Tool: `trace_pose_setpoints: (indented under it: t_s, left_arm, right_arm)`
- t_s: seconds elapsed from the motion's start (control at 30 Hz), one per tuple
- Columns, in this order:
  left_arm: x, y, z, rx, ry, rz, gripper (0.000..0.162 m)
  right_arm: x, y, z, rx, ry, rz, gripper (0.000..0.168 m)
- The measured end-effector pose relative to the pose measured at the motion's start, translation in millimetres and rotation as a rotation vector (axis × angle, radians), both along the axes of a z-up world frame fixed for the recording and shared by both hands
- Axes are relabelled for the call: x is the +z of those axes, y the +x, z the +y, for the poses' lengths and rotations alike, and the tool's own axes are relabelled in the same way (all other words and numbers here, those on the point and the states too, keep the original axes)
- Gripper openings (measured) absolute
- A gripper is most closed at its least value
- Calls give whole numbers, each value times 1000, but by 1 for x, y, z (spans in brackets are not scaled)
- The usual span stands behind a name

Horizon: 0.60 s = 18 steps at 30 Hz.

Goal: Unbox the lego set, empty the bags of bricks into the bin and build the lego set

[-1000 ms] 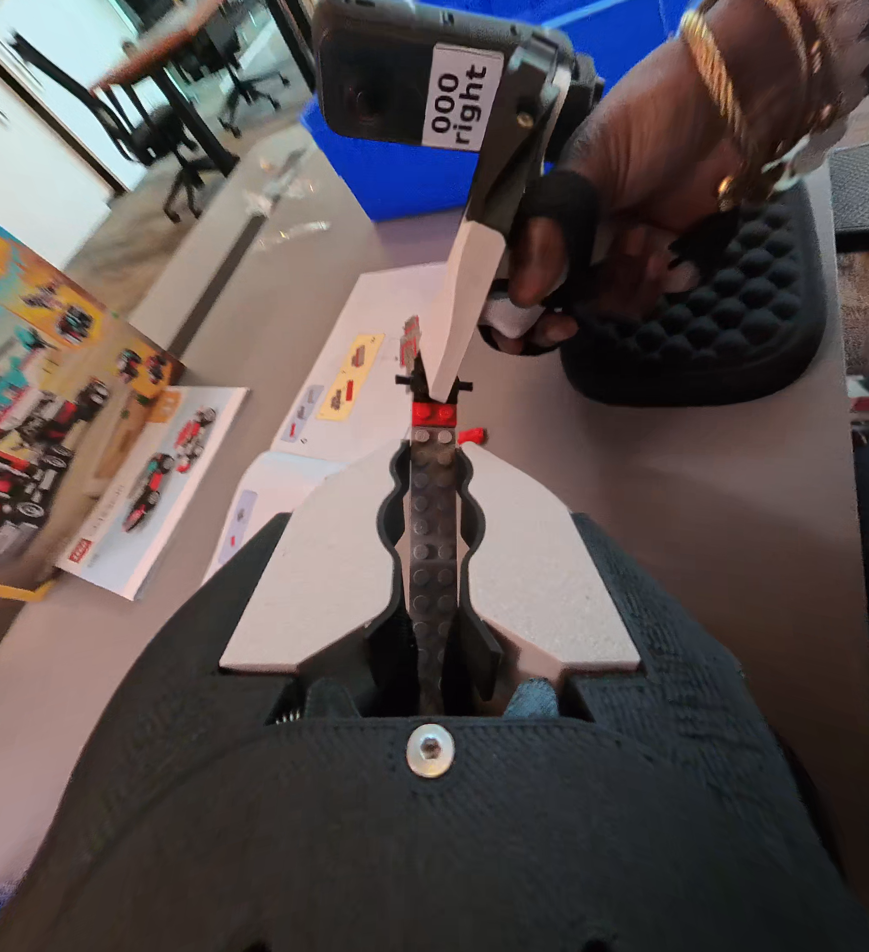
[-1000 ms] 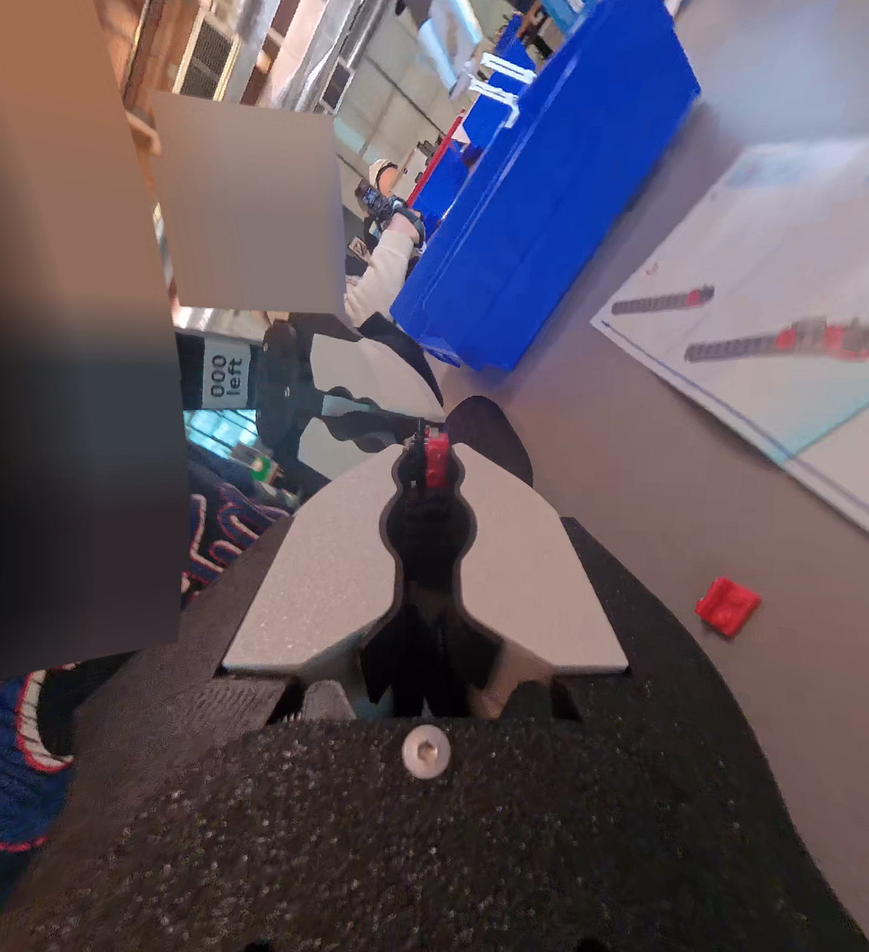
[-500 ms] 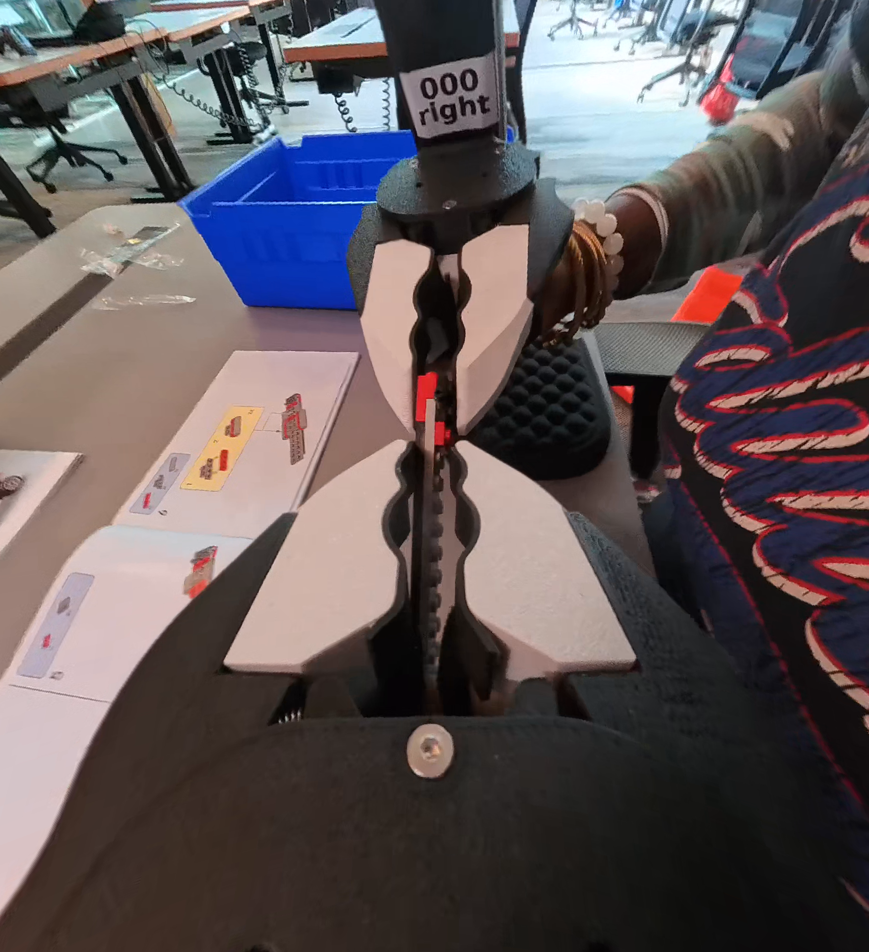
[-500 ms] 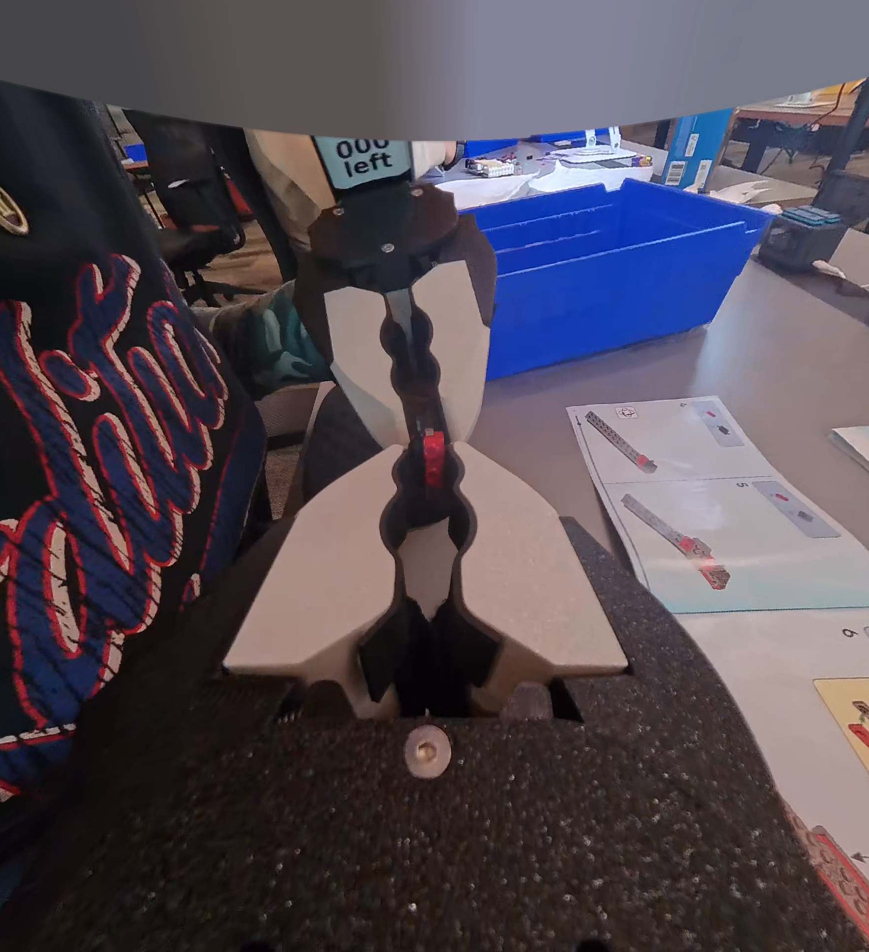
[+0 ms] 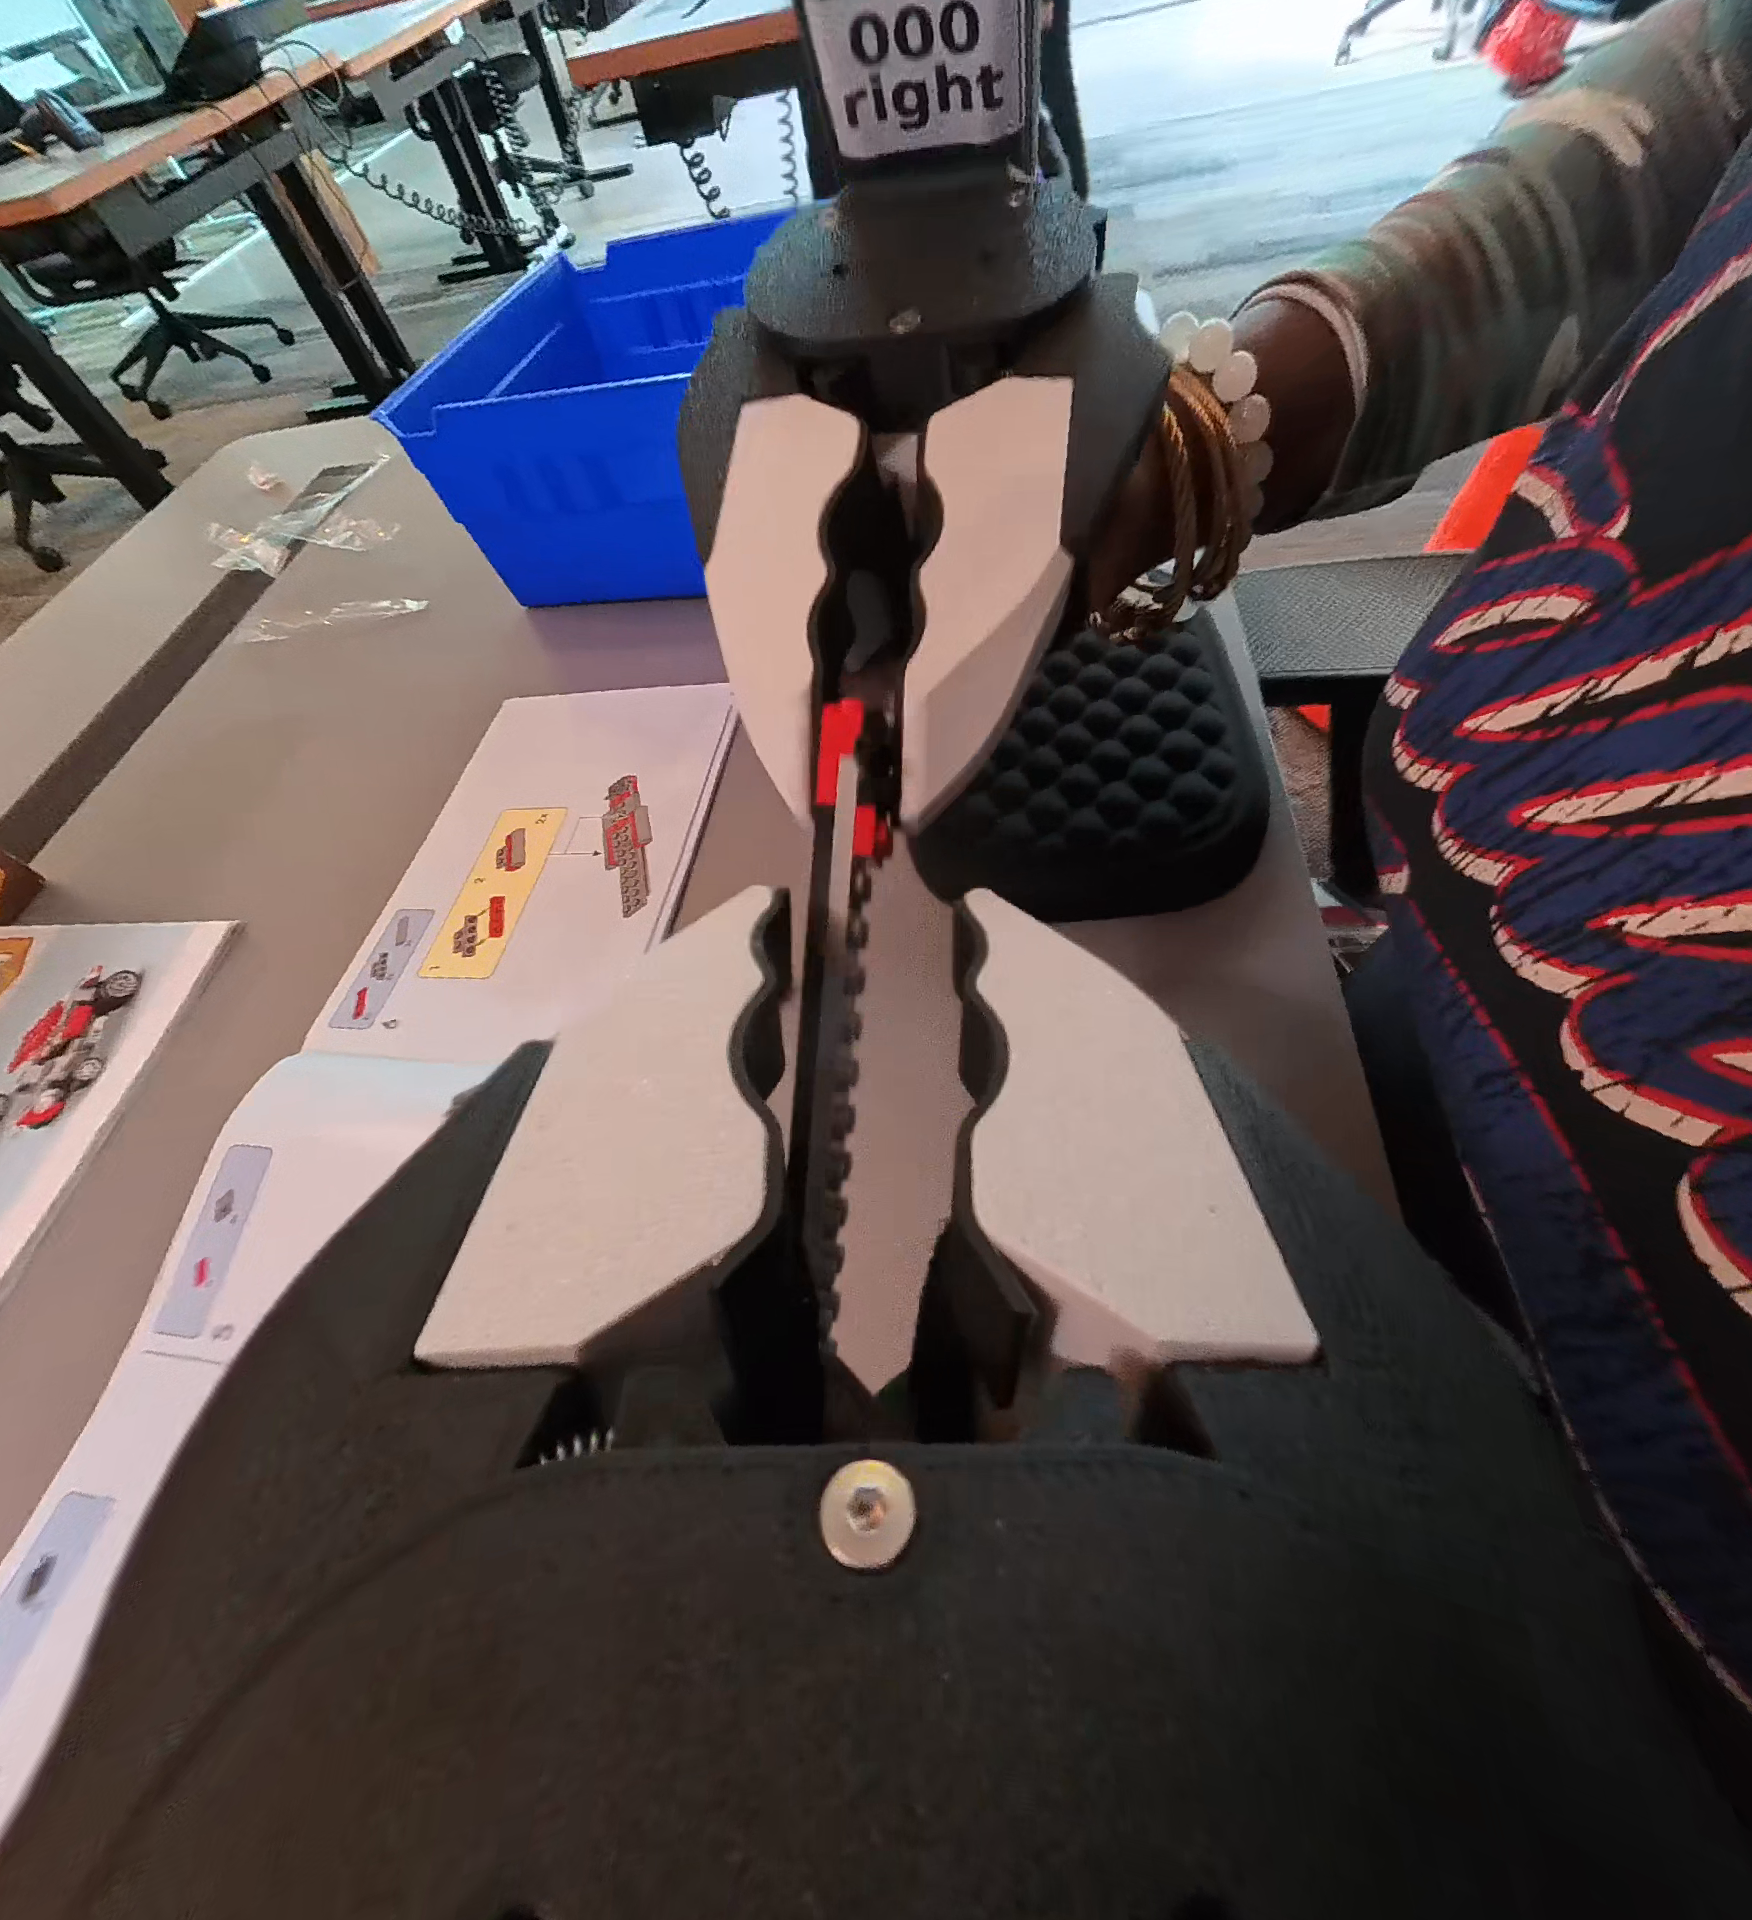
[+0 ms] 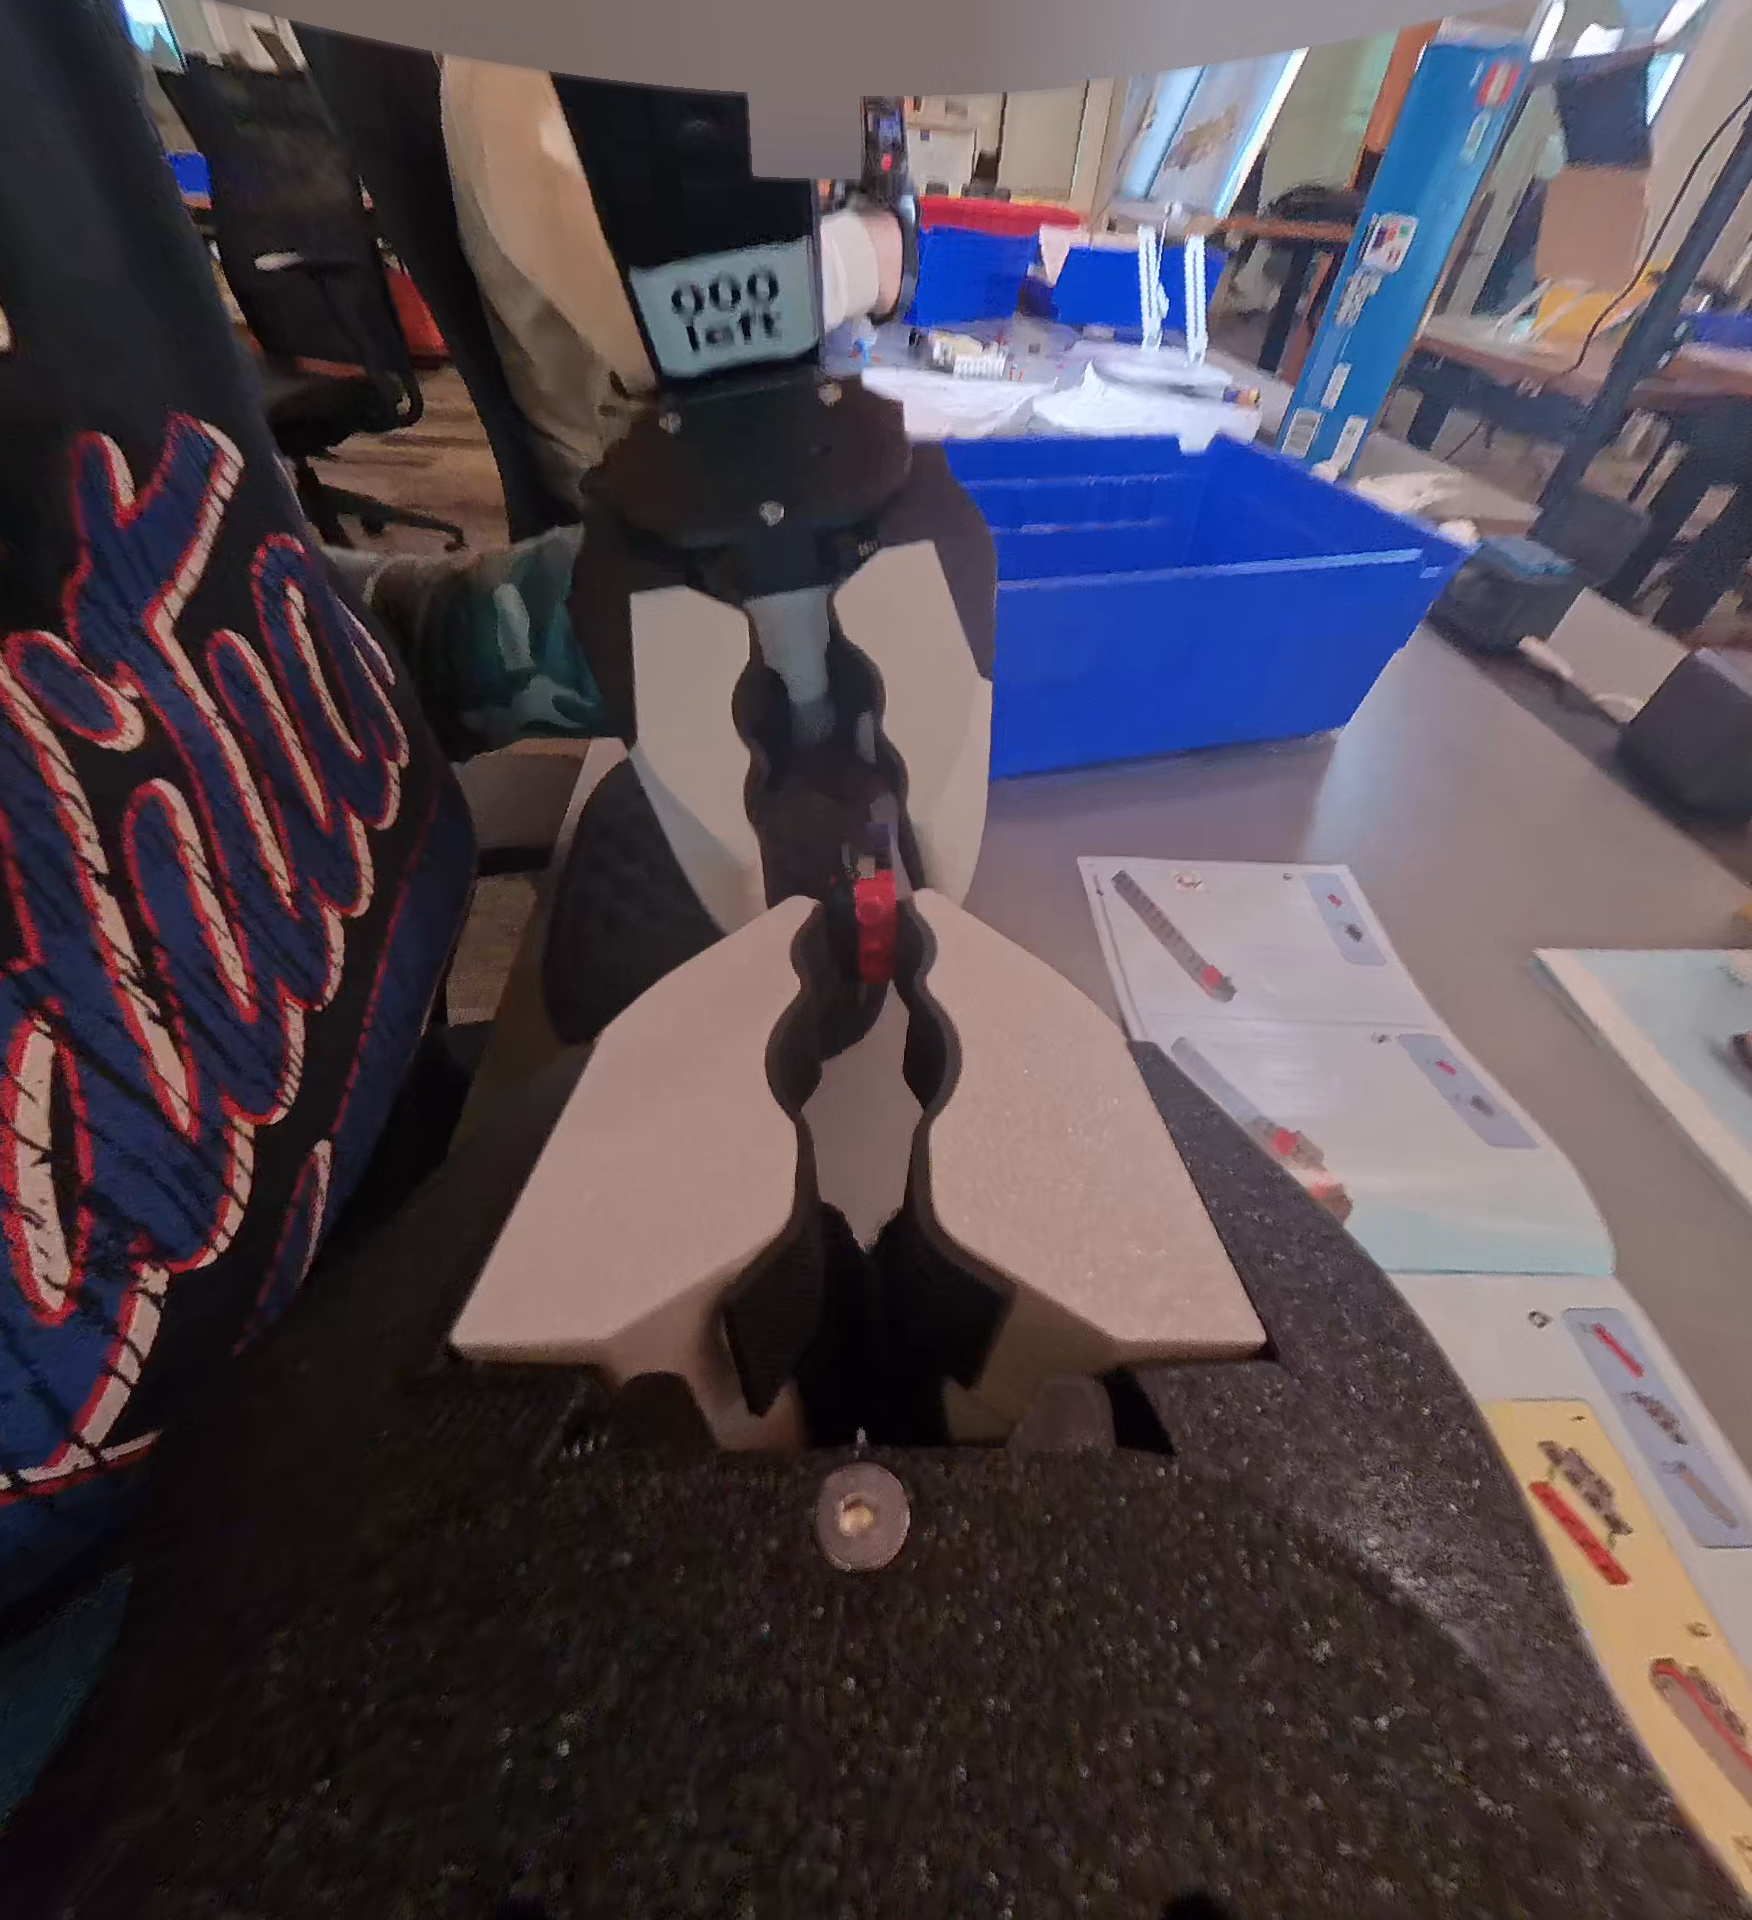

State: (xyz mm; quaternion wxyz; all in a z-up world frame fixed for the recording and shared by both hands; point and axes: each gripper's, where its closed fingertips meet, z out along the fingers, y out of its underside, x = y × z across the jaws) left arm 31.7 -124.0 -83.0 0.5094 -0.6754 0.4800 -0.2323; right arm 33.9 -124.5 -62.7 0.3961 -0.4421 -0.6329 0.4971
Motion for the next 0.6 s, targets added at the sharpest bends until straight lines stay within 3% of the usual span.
trace_pose_setpoints:
  t_s: [0.13, 0.23, 0.33, 0.43, 0.5, 0.6]
  left_arm:
    - [6, -11, 16, 154, 272, 80, 43]
    - [15, -14, 23, 276, 457, 96, 42]
    - [12, -19, 33, 359, 611, 277, 36]
    - [9, -20, 40, 370, 641, 382, 29]
    - [10, -21, 42, 362, 660, 419, 20]
    - [11, -23, 43, 357, 674, 446, 19]
  right_arm:
    - [9, 3, 10, -66, -36, 72, 12]
    - [13, 4, 21, -131, -210, 141, 12]
    - [10, 4, 28, -166, -406, 183, 12]
    - [7, 2, 27, -161, -506, 186, 13]
    - [6, 1, 25, -166, -508, 185, 13]
    - [10, -2, 25, -190, -465, 193, 12]
